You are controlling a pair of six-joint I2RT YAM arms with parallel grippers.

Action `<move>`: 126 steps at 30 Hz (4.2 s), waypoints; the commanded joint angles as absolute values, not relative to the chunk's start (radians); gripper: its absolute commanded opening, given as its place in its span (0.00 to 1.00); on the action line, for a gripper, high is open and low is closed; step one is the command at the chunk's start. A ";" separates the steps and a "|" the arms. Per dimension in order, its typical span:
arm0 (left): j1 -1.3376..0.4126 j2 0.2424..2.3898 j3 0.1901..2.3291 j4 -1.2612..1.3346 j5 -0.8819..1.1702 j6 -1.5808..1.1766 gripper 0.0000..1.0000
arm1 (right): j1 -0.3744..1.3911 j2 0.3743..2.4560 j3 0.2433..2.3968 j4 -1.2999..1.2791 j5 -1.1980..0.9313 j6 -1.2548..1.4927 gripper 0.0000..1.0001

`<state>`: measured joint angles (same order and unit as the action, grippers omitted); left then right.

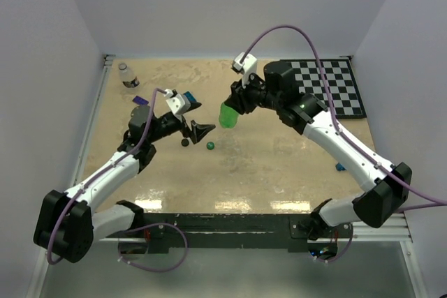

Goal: Screw on the bottle caps

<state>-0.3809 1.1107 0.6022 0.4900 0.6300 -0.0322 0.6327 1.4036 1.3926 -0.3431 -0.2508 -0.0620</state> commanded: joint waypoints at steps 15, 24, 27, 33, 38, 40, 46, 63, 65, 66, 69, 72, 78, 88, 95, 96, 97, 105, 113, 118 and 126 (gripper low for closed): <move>-0.514 1.221 0.700 0.638 0.684 -0.015 1.00 | 0.721 1.341 1.413 -0.391 -0.342 -0.084 0.00; -0.520 1.255 0.712 0.678 0.669 -0.064 0.87 | 0.726 1.339 1.407 -0.384 -0.351 -0.081 0.00; -0.522 1.255 0.709 0.683 0.661 -0.072 0.81 | 0.727 1.332 1.396 -0.368 -0.351 -0.074 0.00; -0.522 1.232 0.670 0.744 0.638 -0.129 0.56 | 0.726 1.324 1.387 -0.351 -0.353 -0.067 0.13; -0.523 1.210 0.626 0.824 0.591 -0.195 0.37 | 0.727 1.313 1.391 -0.336 -0.344 -0.060 0.45; -0.522 1.200 0.603 0.865 0.549 -0.227 0.36 | 0.727 1.292 1.379 -0.315 -0.315 -0.051 0.60; -0.522 1.158 0.525 1.009 0.399 -0.369 0.34 | 0.726 1.129 1.215 -0.086 -0.232 -0.026 0.74; -0.520 1.075 0.486 1.229 0.396 -0.517 0.34 | 0.697 0.950 1.048 -0.066 -0.351 -0.132 0.97; -0.520 1.072 0.488 1.238 0.411 -0.514 0.34 | 0.658 0.948 1.042 -0.067 -0.438 -0.124 0.97; -0.517 1.072 0.489 1.244 0.425 -0.512 0.33 | 0.632 0.950 1.039 -0.066 -0.499 -0.118 0.96; -0.515 1.077 0.492 1.262 0.468 -0.511 0.33 | 0.514 0.963 1.022 -0.038 -0.693 -0.071 0.92; -0.514 1.083 0.500 1.275 0.498 -0.511 0.33 | 0.480 0.971 1.025 -0.069 -0.742 -0.090 0.91; -0.515 1.143 0.534 1.354 0.616 -0.560 0.33 | 0.480 0.999 1.028 -0.071 -0.846 -0.109 0.92; -0.529 1.238 0.578 1.545 0.683 -0.693 0.33 | 0.482 1.117 1.065 -0.032 -0.971 -0.107 0.99; -0.560 1.265 0.604 1.574 0.683 -0.672 0.33 | 0.506 1.173 1.081 0.023 -1.009 -0.061 0.99; -0.563 1.269 0.609 1.580 0.684 -0.672 0.33 | 0.509 1.180 1.083 0.025 -1.009 -0.061 0.99; -0.566 1.272 0.614 1.585 0.684 -0.672 0.33 | 0.512 1.184 1.083 0.028 -1.011 -0.058 0.99; -0.586 1.293 0.621 1.647 0.681 -0.680 0.33 | 0.538 1.210 1.074 0.067 -1.023 -0.020 0.94; -0.594 1.296 0.617 1.693 0.672 -0.683 0.32 | 0.554 1.223 1.068 0.063 -1.028 -0.015 0.70; -0.594 1.284 0.609 1.689 0.672 -0.678 0.37 | 0.554 1.216 1.071 0.011 -1.002 -0.052 0.41; -0.588 1.172 0.565 1.472 0.635 -0.530 0.82 | 0.554 1.172 1.085 -0.107 -0.887 -0.121 0.17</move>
<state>-0.5896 1.2640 0.5755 1.2739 0.6701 -0.6521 0.5491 1.2152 1.0454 -0.0284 -0.9730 -0.0780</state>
